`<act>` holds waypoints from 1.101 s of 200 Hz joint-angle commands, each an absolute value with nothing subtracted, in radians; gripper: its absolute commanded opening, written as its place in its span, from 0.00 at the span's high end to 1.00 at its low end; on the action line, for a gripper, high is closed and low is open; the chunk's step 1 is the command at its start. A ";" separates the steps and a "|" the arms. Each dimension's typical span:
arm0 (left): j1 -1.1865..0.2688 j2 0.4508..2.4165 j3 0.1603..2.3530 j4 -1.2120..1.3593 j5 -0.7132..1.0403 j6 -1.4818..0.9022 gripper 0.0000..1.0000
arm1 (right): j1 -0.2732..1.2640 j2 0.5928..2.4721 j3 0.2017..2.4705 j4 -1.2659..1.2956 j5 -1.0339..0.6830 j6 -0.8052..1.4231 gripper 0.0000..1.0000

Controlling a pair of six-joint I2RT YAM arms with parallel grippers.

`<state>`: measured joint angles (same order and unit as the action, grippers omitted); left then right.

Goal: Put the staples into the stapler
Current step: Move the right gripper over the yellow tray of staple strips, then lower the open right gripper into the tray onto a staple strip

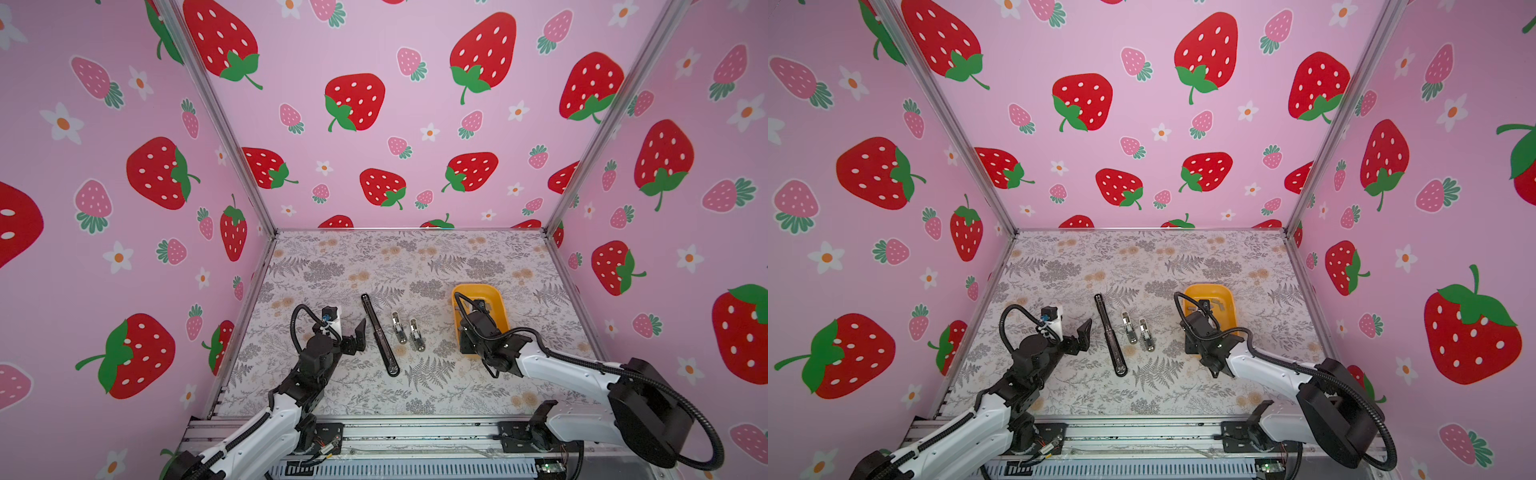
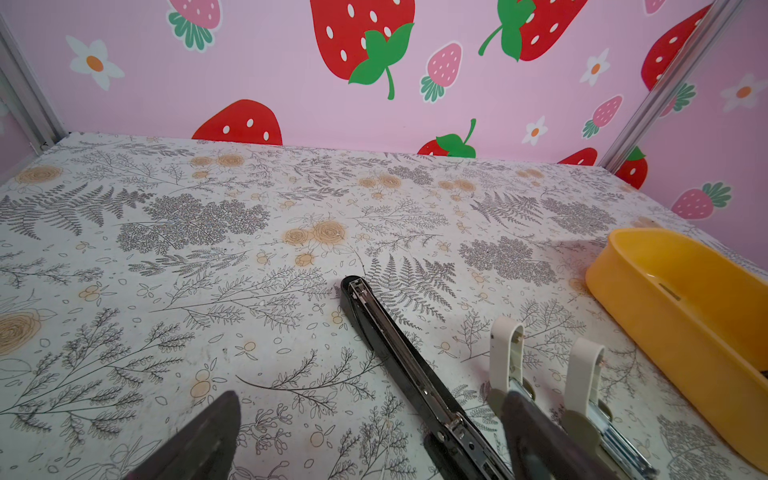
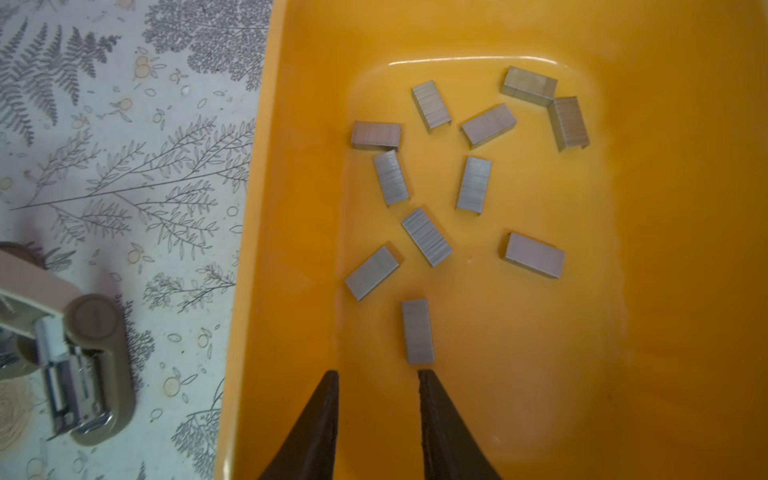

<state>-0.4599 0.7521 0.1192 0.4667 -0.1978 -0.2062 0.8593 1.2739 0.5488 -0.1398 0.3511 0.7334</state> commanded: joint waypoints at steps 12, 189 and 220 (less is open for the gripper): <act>-0.457 0.742 0.114 0.475 -0.209 -0.211 0.01 | 0.967 1.298 0.569 -0.226 0.320 0.807 0.64; -0.457 0.741 0.107 0.495 -0.212 -0.210 0.01 | 0.957 1.300 0.622 -0.203 0.506 0.852 0.53; -0.456 0.791 0.124 0.511 -0.223 -0.206 0.01 | 0.885 1.352 0.661 -0.139 0.461 0.784 0.53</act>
